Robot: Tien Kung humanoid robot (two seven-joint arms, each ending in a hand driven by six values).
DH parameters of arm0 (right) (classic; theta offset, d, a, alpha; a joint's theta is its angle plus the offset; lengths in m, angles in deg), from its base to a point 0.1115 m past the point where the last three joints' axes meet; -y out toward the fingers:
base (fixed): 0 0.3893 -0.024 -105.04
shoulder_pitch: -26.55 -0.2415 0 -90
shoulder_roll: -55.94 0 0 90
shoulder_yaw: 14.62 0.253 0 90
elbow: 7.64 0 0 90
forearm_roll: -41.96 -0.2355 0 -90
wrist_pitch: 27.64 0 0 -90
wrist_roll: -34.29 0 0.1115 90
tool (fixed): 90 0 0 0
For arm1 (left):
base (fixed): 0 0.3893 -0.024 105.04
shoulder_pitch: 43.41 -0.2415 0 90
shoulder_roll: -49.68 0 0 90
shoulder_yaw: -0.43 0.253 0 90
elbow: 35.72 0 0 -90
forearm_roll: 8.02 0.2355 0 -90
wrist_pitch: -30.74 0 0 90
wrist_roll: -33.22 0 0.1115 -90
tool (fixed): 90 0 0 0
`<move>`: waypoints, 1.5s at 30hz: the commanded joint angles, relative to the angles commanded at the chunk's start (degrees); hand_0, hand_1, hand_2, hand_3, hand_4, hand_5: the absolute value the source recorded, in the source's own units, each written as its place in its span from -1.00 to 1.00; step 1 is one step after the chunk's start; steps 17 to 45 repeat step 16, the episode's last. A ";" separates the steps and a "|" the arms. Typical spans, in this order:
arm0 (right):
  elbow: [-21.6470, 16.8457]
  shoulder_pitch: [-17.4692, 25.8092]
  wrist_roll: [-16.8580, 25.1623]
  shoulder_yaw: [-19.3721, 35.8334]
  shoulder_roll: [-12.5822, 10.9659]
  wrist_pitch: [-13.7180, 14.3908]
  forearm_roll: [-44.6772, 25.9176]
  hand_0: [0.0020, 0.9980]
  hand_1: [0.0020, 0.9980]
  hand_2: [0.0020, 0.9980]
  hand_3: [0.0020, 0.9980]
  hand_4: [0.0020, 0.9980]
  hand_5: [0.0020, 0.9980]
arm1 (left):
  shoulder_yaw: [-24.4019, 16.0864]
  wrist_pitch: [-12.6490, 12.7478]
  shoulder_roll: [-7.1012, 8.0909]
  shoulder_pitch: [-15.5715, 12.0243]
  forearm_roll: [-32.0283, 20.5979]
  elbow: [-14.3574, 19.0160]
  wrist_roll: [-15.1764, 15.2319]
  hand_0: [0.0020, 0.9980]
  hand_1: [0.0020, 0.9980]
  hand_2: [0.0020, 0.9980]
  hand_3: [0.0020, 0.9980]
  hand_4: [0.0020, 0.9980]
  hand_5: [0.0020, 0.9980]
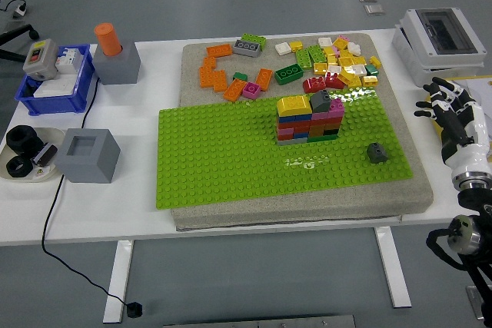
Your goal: Pick up the brick,pile it on top of brick,press brick,pick up the brick,pile it on top of brick,press brick
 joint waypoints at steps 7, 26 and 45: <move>-0.13 -0.26 -0.83 0.03 -0.47 0.31 2.23 -0.23 -0.17 0.17 0.15 0.23 -0.39 | 0.12 0.57 0.14 -1.57 -0.88 0.00 -0.18 0.26 0.17 0.10 0.17 0.15 -0.43; -3.62 -1.92 -9.05 -0.91 -5.19 3.30 16.25 -0.21 -0.16 0.17 0.17 0.24 -0.39 | 4.88 0.98 0.07 -4.02 -1.85 0.00 -5.48 0.26 0.17 0.10 0.17 0.15 -0.43; -3.62 -1.92 -9.05 -0.91 -5.19 3.30 16.25 -0.21 -0.16 0.17 0.17 0.24 -0.39 | 4.88 0.98 0.07 -4.02 -1.85 0.00 -5.48 0.26 0.17 0.10 0.17 0.15 -0.43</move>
